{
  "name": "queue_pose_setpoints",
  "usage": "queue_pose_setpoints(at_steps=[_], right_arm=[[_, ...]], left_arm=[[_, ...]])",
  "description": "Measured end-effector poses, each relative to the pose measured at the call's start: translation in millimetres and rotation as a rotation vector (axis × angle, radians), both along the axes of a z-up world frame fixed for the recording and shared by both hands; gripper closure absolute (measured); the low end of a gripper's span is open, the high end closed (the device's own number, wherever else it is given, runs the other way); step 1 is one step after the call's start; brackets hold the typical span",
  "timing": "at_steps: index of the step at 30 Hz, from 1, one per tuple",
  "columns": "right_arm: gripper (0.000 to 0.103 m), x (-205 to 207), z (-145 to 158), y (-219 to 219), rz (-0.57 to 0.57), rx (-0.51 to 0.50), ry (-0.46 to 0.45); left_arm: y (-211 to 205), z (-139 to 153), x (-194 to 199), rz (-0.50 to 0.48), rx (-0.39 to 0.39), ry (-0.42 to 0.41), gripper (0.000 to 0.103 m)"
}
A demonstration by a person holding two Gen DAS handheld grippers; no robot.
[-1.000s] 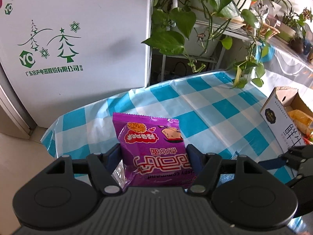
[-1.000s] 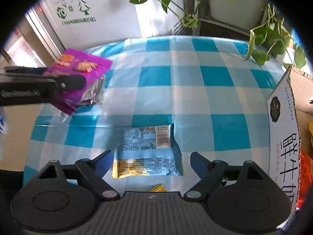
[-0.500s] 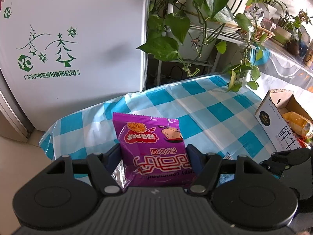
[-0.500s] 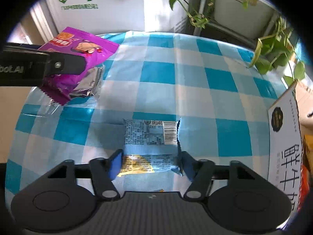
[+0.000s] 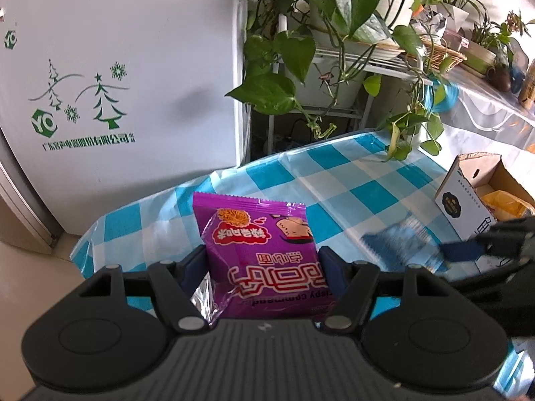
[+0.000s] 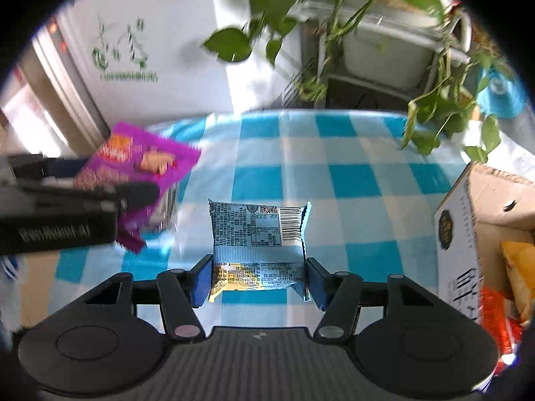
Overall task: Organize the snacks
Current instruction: 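Lift the purple bag with the left tool while the right tool carries the blue pack toward the box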
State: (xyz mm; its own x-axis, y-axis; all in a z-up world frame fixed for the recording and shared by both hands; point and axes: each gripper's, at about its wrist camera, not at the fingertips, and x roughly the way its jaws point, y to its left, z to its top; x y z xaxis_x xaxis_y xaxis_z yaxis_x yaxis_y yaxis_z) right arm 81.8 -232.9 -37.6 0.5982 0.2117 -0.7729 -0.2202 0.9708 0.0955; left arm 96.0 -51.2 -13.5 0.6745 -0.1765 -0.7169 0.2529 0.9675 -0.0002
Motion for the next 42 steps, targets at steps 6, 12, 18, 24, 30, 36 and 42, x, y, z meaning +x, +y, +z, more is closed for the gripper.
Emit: queue_pose_setpoints(at_steps=[6,12,18,24,30,36,42], right_arm=[[0.039,-4.2,17.6,-11.9,-0.030,0.039,-0.044],[0.039,-15.2,31.4,-23.7,-0.055,0.056,-0.084],[0.039,-28.9,44.3,-40.6,-0.093,0.077,-0.131],[0.038,-30.4,47.7,-57.4,-0.123,0.086,-0.142],[0.038,-33.3,49.0,-72.7,-0.144,0.084,-0.152],[0.038,-36.5,54.3,-100.7,-0.196,0.106,-0.169],[0.038,-44.0,59.9,-134.1,-0.261,0.132,-0.192]], left_arm=[[-8.1,5.5,-1.6,-0.010,0.007,-0.020,0.033],[-16.3,13.8,-5.6,-0.017,-0.008,-0.041,0.033],[-28.6,20.6,-9.5,-0.031,-0.016,-0.066,0.033],[-40.5,21.1,-10.6,-0.052,-0.006,-0.077,0.033],[-49.8,20.1,-13.8,-0.067,0.002,-0.080,0.033],[-55.3,22.9,-19.1,-0.085,0.000,-0.095,0.033],[-65.2,26.5,-27.2,-0.112,-0.009,-0.120,0.033]])
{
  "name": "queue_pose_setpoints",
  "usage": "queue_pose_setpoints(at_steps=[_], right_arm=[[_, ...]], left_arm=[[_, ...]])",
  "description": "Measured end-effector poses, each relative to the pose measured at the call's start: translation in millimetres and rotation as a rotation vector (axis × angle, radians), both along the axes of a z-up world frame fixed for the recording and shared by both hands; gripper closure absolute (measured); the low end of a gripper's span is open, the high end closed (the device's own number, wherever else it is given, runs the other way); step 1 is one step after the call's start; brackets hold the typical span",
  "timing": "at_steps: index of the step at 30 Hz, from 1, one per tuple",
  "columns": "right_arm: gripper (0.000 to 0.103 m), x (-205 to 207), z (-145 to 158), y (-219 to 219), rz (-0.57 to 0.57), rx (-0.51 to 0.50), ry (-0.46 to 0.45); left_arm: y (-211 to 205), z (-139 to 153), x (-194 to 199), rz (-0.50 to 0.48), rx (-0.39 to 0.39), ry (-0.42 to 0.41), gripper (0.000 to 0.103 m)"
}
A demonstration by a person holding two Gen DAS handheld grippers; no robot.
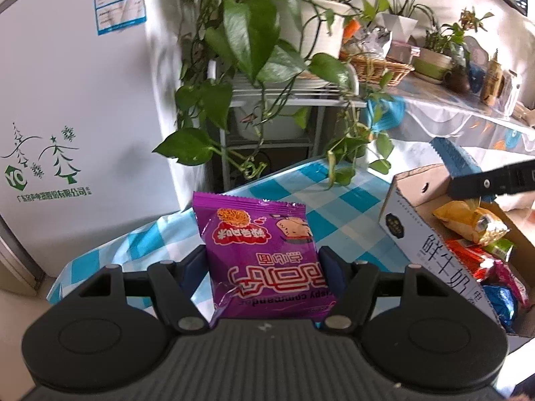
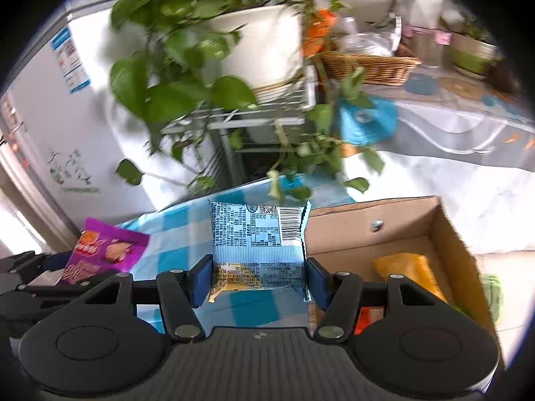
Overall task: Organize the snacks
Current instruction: 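Lift the purple bag with the left tool while the right tool carries the blue pack toward the box, then release the purple bag into the box from the left tool while the right tool drops the blue pack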
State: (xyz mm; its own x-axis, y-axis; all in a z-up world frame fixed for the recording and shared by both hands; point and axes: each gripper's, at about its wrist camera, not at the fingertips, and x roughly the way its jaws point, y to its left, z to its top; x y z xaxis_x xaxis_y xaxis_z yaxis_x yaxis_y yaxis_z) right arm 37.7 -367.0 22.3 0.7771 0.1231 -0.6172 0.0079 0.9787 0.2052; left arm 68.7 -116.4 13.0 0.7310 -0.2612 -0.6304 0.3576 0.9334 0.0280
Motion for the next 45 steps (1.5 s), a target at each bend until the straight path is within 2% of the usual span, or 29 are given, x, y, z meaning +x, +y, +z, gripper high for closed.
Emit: queue_pose_setpoints(at_steps=[10,18,22,28,38,42,45], right_arm=[[0.038,-17.1,5.5,-56.6,-0.108,0.048,-0.037],[0.038,-25.4,0.0,-98.8,-0.210,0.102,-0.018],[0.038,-29.7,-2.0,-107.8,-0.227,0.134,-0.017],[0.038,-33.6,-0.5,-117.4,-0.245,0.178,-0.029],[0.038,-33.1,-0.3,-123.2,-0.271,0.208,-0.026],[0.038,-32.5,-0.8,-123.6,-0.277,0.215,-0.023],[0.038,-31.7,-1.4,-123.5,-0.281,0.220,-0.019]], left_arm=[[-36.3,-2.4,-22.7,-0.054,-0.063,0.004,0.033],[-100.0,-4.6,-34.6,-0.130,-0.132,0.041,0.033],[-130.9,-6.9,-36.3,-0.160,-0.155,0.060,0.033],[-166.7,-12.7,-29.6,-0.165,-0.168,0.088,0.033],[-208.5,-19.0,-23.3,-0.221,-0.129,0.084,0.032],[-212.9,-16.7,-27.1,-0.230,-0.127,0.074,0.025],[-211.4,-14.5,-30.6,-0.238,-0.122,0.066,0.023]])
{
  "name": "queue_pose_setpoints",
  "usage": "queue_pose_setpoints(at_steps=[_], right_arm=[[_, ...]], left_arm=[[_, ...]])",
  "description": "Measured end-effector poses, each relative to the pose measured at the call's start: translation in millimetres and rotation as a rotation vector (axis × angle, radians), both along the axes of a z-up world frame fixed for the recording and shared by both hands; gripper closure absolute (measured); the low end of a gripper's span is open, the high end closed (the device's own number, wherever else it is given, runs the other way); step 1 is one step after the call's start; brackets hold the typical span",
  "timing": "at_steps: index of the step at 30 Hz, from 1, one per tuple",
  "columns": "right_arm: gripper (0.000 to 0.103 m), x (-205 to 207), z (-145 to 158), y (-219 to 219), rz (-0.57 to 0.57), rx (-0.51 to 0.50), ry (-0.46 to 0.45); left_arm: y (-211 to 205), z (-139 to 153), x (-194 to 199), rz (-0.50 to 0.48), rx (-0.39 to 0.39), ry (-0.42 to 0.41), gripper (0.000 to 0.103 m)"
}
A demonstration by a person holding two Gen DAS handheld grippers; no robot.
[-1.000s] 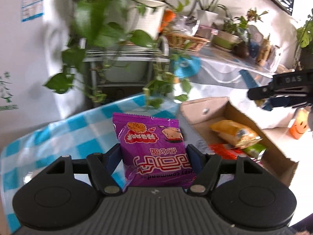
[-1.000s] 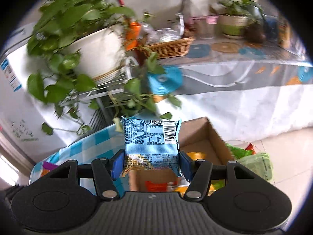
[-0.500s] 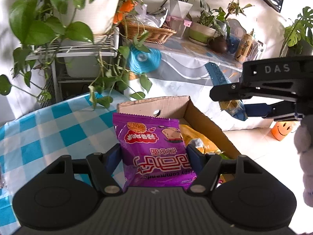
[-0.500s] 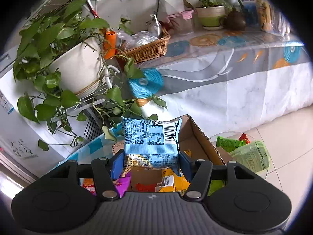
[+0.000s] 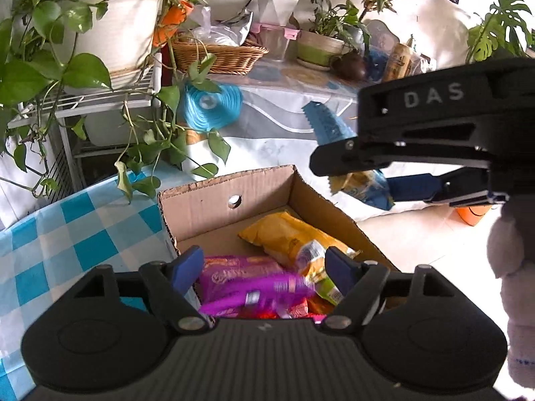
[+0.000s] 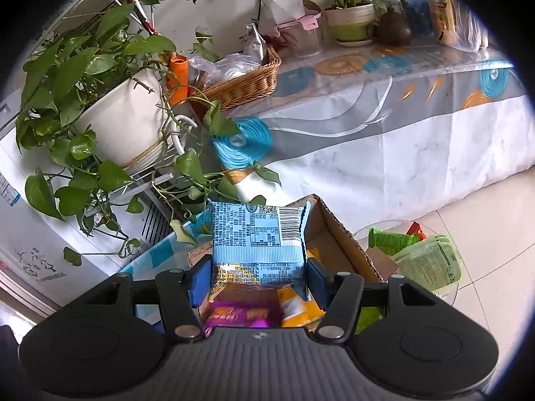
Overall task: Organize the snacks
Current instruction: 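Release the purple bag into the box from the left tool while the right tool drops the blue pack, then withdraw both tools from the box back over the table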
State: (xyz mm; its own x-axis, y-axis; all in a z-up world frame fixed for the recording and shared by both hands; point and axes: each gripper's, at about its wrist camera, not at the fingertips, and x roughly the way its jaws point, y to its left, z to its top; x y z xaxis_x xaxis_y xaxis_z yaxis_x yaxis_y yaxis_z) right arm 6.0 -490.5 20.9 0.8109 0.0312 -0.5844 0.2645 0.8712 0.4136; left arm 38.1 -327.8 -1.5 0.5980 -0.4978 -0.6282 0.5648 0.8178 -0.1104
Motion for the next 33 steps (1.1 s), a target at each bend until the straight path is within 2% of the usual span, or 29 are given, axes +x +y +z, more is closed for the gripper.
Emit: queue_pose_setpoints(at_steps=[7,12,21,28,33], right_arm=[[0.037,2.3,-1.6,1.8,0.003,0.013,0.006],[0.028,6.1,-1.8,6.1,0.009,0.030,0.002],[0.025,13.9,1.8,22.1,0.059,0.034,-0.015],[0.023,20.1,1.2,42.9,0.128,-0.019,-0.008],[0.022,22.3,1.4,58.7,0.181,-0.048,-0.010]], left_arm=[[19.0,4.1,-3.1,0.028,0.029,-0.009,0.019],[34.7,7.3,-0.5,0.051,0.029,0.001,0.019],[68.1,12.3,1.5,0.084,0.056,0.020,0.017],[113.5,17.3,3.3,0.123,0.076,0.013,0.015],[159.0,19.2,9.1,0.189,0.072,0.012,0.015]])
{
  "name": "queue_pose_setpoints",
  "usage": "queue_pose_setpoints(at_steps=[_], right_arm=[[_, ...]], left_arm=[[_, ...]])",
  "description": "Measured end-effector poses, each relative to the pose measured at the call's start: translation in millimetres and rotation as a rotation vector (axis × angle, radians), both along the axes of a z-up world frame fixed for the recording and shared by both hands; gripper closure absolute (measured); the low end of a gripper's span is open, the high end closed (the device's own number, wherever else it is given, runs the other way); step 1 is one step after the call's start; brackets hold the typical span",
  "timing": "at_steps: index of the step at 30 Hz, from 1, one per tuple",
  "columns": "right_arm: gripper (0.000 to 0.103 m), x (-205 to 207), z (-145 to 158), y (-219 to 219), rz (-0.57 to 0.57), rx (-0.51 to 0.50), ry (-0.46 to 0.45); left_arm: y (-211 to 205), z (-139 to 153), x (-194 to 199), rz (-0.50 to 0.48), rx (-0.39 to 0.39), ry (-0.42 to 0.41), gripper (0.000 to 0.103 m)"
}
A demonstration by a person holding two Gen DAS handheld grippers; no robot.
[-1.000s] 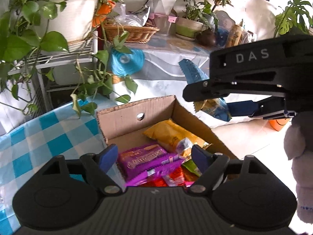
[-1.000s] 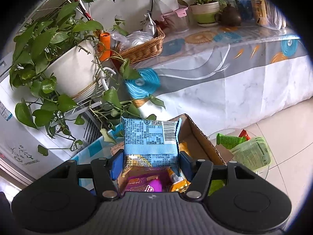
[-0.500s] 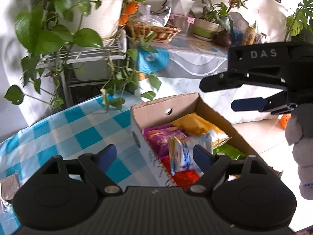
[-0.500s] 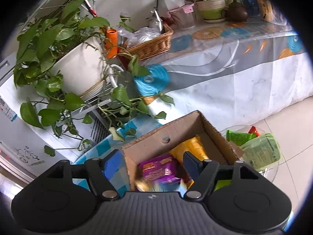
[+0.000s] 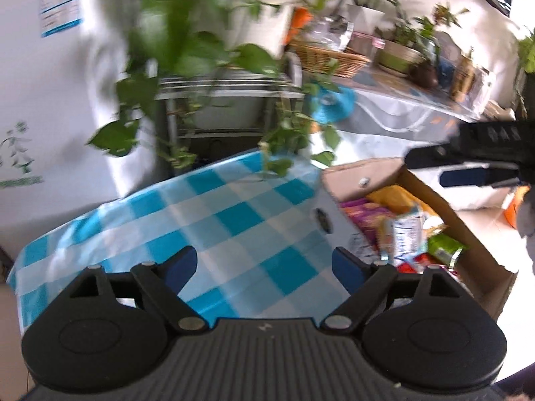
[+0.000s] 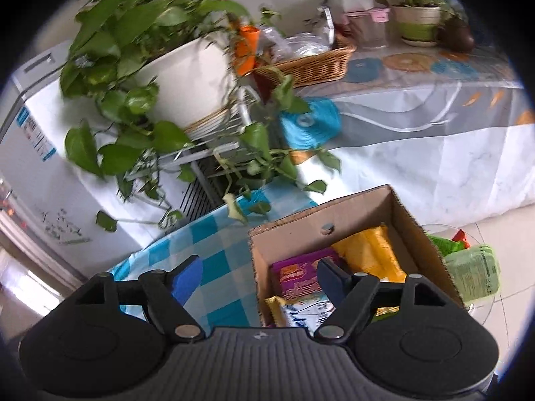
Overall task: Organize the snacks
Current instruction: 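Withdraw both tools from the box back over the table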
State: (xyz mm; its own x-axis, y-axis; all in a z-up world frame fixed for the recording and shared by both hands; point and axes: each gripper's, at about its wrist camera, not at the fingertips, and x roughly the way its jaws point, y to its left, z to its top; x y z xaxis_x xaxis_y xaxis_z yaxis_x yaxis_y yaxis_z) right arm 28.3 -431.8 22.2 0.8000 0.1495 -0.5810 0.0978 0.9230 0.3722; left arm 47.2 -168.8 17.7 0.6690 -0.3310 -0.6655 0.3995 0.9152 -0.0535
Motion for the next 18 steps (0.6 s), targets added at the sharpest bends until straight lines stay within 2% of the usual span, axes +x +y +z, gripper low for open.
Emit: queue_pose_setpoints(at_steps=[6,10,16,18], right_arm=[[0.021,3.4,-1.9,28.1,0.103,-0.064,0.003],[0.021,3.9,-6.6,51.6,0.199,-0.101,0.014],[0.020,-0.3,-19.4,96.5,0.380,-0.177,0.037],[0.020,-1.8,-24.8,108.6,0.432,-0.190,0.053]], left_arm=[[55.8,4.8,11.2,0.086,0.006,0.008,0.015],[93.2,5.7,22.8,0.179,-0.007,0.012,0.015],[131.5,-5.6,38.3,0.278,-0.036,0.042,0.014],[141.8,-12.5,45.1,0.315,-0.067,0.078,0.014]])
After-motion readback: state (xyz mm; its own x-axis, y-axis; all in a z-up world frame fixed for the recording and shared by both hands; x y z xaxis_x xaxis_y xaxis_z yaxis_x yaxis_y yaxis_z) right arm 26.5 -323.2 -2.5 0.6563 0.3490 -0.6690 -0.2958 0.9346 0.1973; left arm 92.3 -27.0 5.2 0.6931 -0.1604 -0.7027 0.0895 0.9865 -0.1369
